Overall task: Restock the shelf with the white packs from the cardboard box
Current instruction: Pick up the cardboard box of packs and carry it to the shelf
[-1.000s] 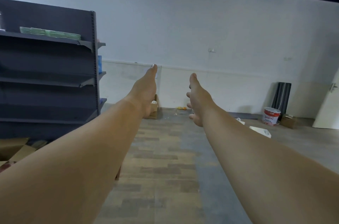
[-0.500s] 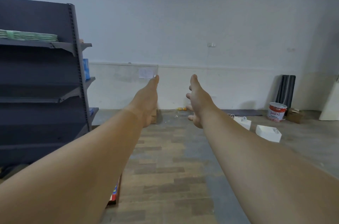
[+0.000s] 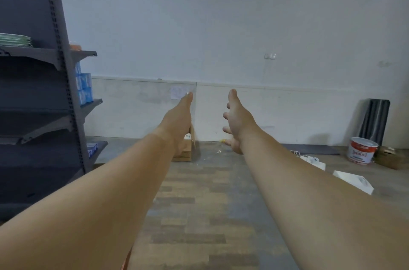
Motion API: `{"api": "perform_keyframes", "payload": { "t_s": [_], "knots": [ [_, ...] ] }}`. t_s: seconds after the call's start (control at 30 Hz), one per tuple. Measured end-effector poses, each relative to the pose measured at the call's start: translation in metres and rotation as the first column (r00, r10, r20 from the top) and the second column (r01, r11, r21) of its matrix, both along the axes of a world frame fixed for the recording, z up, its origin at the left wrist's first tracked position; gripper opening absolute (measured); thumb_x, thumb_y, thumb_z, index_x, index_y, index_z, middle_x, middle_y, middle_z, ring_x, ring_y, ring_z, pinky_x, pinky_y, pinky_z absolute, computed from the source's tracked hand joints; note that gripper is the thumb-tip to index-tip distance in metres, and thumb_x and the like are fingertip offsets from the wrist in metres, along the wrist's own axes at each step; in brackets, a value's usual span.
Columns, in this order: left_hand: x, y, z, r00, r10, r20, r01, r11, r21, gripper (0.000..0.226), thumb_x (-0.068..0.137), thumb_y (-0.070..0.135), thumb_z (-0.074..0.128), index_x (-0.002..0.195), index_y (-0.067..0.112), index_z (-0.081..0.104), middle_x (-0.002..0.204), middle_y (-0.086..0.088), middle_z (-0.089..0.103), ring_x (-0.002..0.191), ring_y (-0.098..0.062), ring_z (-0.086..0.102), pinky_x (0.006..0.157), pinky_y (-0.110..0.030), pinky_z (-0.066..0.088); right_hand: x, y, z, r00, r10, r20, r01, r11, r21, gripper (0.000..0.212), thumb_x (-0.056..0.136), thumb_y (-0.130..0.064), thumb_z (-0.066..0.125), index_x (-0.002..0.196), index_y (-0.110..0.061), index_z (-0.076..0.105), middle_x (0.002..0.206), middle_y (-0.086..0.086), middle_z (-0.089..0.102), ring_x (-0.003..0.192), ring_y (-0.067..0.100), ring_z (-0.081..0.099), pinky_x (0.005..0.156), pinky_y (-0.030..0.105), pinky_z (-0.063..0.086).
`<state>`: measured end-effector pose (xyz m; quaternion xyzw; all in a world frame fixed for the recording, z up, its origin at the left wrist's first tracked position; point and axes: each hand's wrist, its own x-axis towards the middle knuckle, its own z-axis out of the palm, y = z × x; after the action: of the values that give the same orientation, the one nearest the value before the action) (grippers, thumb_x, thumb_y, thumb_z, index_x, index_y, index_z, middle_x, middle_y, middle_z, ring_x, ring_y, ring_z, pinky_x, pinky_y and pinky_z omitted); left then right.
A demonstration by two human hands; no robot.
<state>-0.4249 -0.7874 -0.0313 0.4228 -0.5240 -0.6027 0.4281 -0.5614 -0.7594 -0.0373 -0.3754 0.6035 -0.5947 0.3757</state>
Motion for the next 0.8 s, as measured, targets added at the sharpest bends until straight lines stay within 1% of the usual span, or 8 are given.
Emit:
{"api": "perform_keyframes", "payload": {
  "t_s": [0.07,0.13,0.2,0.27,0.37,0.47,0.6,0.8],
  "knots": [
    [-0.017,-0.032,-0.002,1.0,-0.008,-0.011,0.008,1.0,0.017,0.048,0.093,0.064,0.043,0.099,0.018,0.057,0.087,0.004,0.049,0.086,-0.019,0.052,0.109,-0.053,0.035,-0.016,-0.029,0.0,1.0,0.0,-0.002,0.0,1.0,0.013,0.083,0.091,-0.077,0.024,0.156,-0.027,0.021,0.163,0.001,0.023,0.148,0.03,0.024,0.118,0.057,0.02],
    [-0.032,-0.065,-0.006,1.0,-0.01,-0.022,0.011,0.999,0.031,0.055,0.091,0.066,0.044,0.119,0.019,0.053,0.095,0.004,0.05,0.097,-0.021,0.053,0.11,-0.055,0.033,-0.031,-0.059,-0.001,1.0,0.003,-0.008,-0.003,1.0,0.019,0.083,0.091,-0.077,0.025,0.156,-0.027,0.022,0.162,0.0,0.024,0.147,0.03,0.024,0.118,0.056,0.021],
    [-0.046,-0.098,-0.011,0.999,-0.005,-0.031,0.006,0.999,0.038,0.049,0.091,0.066,0.044,0.113,0.022,0.049,0.089,0.004,0.049,0.084,-0.016,0.051,0.109,-0.054,0.034,-0.044,-0.091,-0.002,1.0,0.006,-0.009,-0.006,1.0,0.024,0.082,0.091,-0.077,0.025,0.156,-0.027,0.022,0.162,0.001,0.024,0.147,0.03,0.024,0.118,0.056,0.02],
    [-0.057,-0.134,-0.016,0.999,-0.005,-0.032,0.007,0.999,0.037,0.05,0.092,0.066,0.044,0.118,0.023,0.049,0.091,0.003,0.05,0.083,-0.017,0.051,0.109,-0.054,0.034,-0.055,-0.127,-0.007,1.0,0.01,-0.011,-0.009,1.0,0.03,0.082,0.092,-0.076,0.025,0.156,-0.026,0.022,0.162,0.001,0.024,0.147,0.03,0.024,0.118,0.056,0.02],
    [-0.07,-0.191,-0.023,0.999,-0.028,-0.038,0.03,0.999,0.043,0.069,0.092,0.066,0.043,0.143,0.02,0.041,0.132,-0.005,0.05,0.119,-0.026,0.049,0.112,-0.053,0.03,-0.067,-0.185,-0.015,1.0,0.009,-0.02,-0.009,0.999,0.036,0.082,0.091,-0.077,0.025,0.156,-0.027,0.022,0.162,0.001,0.024,0.147,0.03,0.024,0.118,0.057,0.02],
    [-0.081,-0.259,-0.028,0.998,-0.037,-0.041,0.039,0.998,0.052,0.074,0.092,0.065,0.043,0.149,0.017,0.035,0.151,-0.007,0.039,0.132,-0.027,0.042,0.112,-0.053,0.03,-0.077,-0.253,-0.022,0.999,0.003,-0.032,-0.002,0.999,0.045,0.082,0.091,-0.077,0.024,0.156,-0.027,0.022,0.162,0.001,0.024,0.147,0.03,0.025,0.118,0.056,0.02],
    [-0.093,-0.357,-0.026,0.999,-0.047,-0.018,0.048,0.997,0.058,0.074,0.093,0.065,0.042,0.149,0.017,0.035,0.152,-0.007,0.037,0.137,-0.029,0.039,0.114,-0.055,0.028,-0.09,-0.351,-0.023,1.0,-0.011,-0.017,0.012,0.998,0.058,0.082,0.091,-0.077,0.024,0.156,-0.028,0.021,0.162,0.0,0.023,0.148,0.03,0.024,0.118,0.056,0.019],
    [-0.118,-0.478,-0.018,0.998,-0.056,0.017,0.055,0.996,0.064,0.078,0.091,0.068,0.042,0.149,0.016,0.034,0.14,-0.009,0.044,0.124,-0.029,0.044,0.111,-0.055,0.032,-0.111,-0.465,-0.012,1.0,-0.028,-0.006,0.029,0.998,0.052,0.081,0.092,-0.075,0.023,0.156,-0.026,0.022,0.162,0.001,0.024,0.147,0.03,0.025,0.119,0.053,0.019]
  ]
}}
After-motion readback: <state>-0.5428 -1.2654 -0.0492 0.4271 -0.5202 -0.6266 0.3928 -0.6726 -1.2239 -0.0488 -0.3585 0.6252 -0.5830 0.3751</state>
